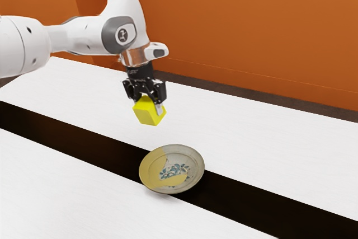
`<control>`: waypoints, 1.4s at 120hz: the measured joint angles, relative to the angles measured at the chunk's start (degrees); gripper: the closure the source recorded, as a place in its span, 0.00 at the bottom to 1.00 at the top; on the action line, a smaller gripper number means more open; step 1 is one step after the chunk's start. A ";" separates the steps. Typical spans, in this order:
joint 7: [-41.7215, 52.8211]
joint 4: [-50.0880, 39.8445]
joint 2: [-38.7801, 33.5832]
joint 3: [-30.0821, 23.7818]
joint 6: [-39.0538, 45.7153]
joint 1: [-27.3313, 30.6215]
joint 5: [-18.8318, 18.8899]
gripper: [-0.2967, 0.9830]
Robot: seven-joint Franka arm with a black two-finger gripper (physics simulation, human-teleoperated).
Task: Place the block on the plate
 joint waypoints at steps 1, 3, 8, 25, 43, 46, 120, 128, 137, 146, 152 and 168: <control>0.00 -0.10 -0.06 -0.17 0.00 -0.05 0.00 0.44; -0.01 -0.48 -0.37 -0.51 0.01 -0.12 -0.01 0.44; -0.02 -1.72 -1.31 -1.44 0.07 -0.17 -0.01 0.44; -0.01 -6.19 -3.67 -3.43 0.98 -0.28 0.14 0.44; 0.03 -7.80 -3.13 -5.02 2.72 -0.18 0.44 0.44; 0.04 -7.99 -2.97 -5.27 3.01 -0.21 0.46 0.44; 1.45 -11.68 3.72 -5.74 10.70 -0.20 0.05 0.39; 1.71 -11.76 3.70 -5.74 10.98 -0.20 -0.02 0.35; 1.99 -11.78 3.64 -5.74 11.22 -0.20 -0.06 0.32; 2.24 -11.79 3.28 -5.72 11.34 -0.21 -0.08 0.29; 2.40 -11.72 2.65 -5.68 11.29 -0.20 -0.07 0.28; 2.74 -11.17 -0.78 -5.44 10.07 -0.21 0.22 0.26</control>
